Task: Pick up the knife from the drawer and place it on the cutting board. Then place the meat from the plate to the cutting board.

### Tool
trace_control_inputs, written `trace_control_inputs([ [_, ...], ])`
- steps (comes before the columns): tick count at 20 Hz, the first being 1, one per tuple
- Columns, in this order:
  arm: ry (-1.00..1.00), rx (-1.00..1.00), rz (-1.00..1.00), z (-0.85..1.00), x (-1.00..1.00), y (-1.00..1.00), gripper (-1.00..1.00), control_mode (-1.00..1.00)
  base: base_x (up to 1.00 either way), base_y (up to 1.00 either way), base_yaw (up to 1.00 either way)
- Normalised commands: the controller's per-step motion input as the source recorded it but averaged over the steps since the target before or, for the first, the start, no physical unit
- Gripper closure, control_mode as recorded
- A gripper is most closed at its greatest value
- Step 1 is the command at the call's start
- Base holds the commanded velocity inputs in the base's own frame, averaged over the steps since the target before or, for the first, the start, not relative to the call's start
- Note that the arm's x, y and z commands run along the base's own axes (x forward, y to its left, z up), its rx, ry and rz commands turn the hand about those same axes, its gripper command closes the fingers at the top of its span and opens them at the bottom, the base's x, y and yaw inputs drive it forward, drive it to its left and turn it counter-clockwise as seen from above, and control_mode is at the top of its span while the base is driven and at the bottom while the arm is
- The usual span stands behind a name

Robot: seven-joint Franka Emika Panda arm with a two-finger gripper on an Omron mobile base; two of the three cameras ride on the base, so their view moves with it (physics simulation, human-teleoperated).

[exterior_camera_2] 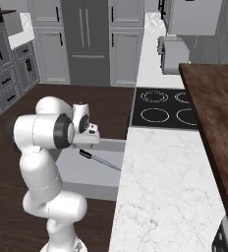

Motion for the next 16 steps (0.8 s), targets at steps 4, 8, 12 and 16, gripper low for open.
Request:
trace_control_inputs([
  [4, 0.0, -0.02, 0.08, -0.34, 0.27, 0.09, -1.0, -1.0, 0.0, 0.0, 0.0],
  [8, 0.0, 0.0, 0.07, -0.4, 0.45, 0.0, -1.0, -1.0, 0.0, 0.0, 0.0],
  [12, -0.02, -0.01, 0.1, -0.58, 0.34, 0.05, -1.0, -1.0, 0.0, 0.0, 0.0],
  [16, -0.03, -0.02, 0.1, -0.36, 0.17, 0.05, -1.0, -1.0, 0.0, 0.0, 0.0],
])
